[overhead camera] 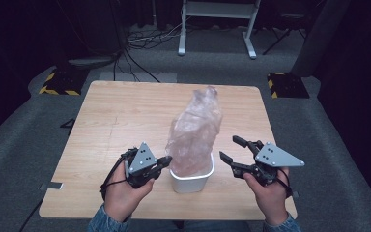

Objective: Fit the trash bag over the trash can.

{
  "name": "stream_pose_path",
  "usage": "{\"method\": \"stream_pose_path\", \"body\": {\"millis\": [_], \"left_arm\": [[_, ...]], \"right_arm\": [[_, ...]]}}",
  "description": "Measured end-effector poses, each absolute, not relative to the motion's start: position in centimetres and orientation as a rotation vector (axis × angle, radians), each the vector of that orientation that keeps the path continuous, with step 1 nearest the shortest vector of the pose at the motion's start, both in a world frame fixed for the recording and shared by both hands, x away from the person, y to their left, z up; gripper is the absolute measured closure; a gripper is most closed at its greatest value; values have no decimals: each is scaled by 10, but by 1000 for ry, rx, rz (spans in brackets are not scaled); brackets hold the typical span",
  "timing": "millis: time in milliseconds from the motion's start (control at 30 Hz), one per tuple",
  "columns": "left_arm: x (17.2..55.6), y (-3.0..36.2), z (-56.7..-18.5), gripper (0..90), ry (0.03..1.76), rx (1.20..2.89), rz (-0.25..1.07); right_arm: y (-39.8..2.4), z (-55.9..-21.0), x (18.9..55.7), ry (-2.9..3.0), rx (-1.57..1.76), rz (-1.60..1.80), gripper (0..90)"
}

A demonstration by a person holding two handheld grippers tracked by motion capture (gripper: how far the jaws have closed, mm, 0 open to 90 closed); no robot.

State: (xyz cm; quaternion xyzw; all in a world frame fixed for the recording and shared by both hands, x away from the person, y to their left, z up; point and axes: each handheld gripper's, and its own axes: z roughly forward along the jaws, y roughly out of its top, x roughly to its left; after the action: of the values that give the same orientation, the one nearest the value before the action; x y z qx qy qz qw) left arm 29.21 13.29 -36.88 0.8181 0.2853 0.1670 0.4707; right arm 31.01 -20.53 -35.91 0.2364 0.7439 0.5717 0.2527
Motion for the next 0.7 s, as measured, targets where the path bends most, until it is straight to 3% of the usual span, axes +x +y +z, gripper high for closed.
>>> {"method": "stream_pose_path", "body": {"millis": [167, 233, 267, 400, 467, 533, 600, 633, 700], "left_arm": [[288, 129, -366, 809, 628, 1983, 355], [287, 128, -363, 623, 617, 1944, 333], [288, 128, -362, 576, 612, 1928, 328], [300, 132, -351, 407, 656, 1810, 339], [309, 134, -347, 385, 671, 1772, 336], [317, 134, -345, 420, 673, 1750, 296], [320, 131, -345, 564, 650, 1764, 294], [320, 130, -346, 686, 638, 1788, 295], [315, 128, -350, 800, 617, 1833, 293]], "right_arm": [[-203, -370, 321, 2136, 717, 1589, 330], [-201, -369, 326, 2145, 713, 1604, 347], [-200, -368, 328, 2150, 710, 1608, 355], [-191, -365, 335, 2179, 682, 1625, 373], [-187, -365, 338, 2195, 675, 1619, 381], [-185, -365, 340, 2210, 674, 1627, 390], [-182, -366, 341, 2228, 659, 1639, 404], [-182, -366, 340, 2232, 652, 1641, 404], [-182, -365, 341, 2229, 652, 1643, 397]]}}
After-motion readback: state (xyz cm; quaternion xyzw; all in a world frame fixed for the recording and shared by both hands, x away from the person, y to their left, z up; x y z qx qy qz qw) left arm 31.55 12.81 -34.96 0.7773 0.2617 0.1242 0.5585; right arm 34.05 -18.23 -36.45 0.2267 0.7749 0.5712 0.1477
